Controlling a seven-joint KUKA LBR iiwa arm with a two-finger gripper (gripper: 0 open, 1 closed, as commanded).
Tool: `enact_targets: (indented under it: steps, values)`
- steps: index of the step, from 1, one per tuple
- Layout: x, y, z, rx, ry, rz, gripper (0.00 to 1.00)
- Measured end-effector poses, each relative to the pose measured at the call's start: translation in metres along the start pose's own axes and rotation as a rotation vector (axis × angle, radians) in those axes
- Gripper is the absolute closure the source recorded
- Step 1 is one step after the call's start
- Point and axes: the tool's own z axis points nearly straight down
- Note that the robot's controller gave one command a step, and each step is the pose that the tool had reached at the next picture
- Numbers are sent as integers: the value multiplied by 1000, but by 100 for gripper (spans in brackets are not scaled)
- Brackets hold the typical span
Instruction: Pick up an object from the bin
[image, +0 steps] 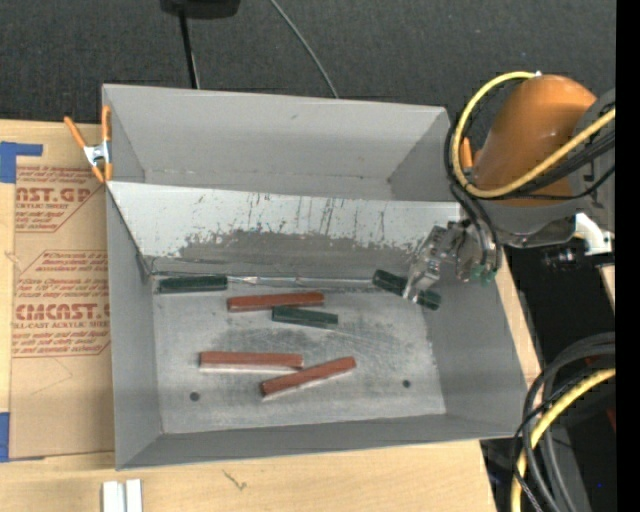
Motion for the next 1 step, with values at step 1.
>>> enact_targets:
  steps: [1]
  values:
    - [0, 0, 0, 1, 0, 0, 0]
